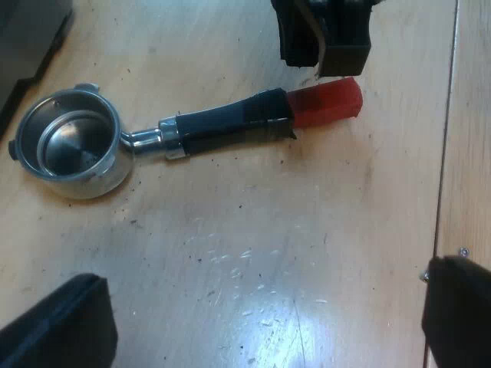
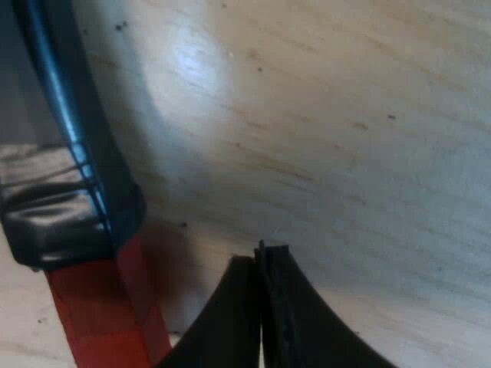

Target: Put the handle in the coffee machine

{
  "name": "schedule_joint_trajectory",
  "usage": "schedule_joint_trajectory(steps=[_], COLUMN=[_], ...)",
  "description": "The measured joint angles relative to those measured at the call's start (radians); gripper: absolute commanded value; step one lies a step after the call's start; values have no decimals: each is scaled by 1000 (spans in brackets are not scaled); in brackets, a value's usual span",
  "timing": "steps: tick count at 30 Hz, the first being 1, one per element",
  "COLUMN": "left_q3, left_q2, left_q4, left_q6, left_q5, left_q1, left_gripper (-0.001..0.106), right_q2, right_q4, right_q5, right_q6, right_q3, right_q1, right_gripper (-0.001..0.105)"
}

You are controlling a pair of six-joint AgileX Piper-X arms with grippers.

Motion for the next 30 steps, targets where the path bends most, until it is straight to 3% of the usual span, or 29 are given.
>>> schedule_joint_trajectory(steps=[10,16,30], left_q3=[0,0,-17], left_q2=[0,0,-68], left_q4=[56,60,169], left_q6=[28,34,67], left_q5=[-76,-79,-111], left_q1=[2,62,161], left_gripper=[83,83,83], right_q2=[60,76,315], right_q4=[-74,-84,-190], right_q5=[-49,-56,-114], right_q6=[-11,-9,-3], right_q3=[-7,-41,-276], right_q1=[81,127,220], right_gripper=[0,0,0])
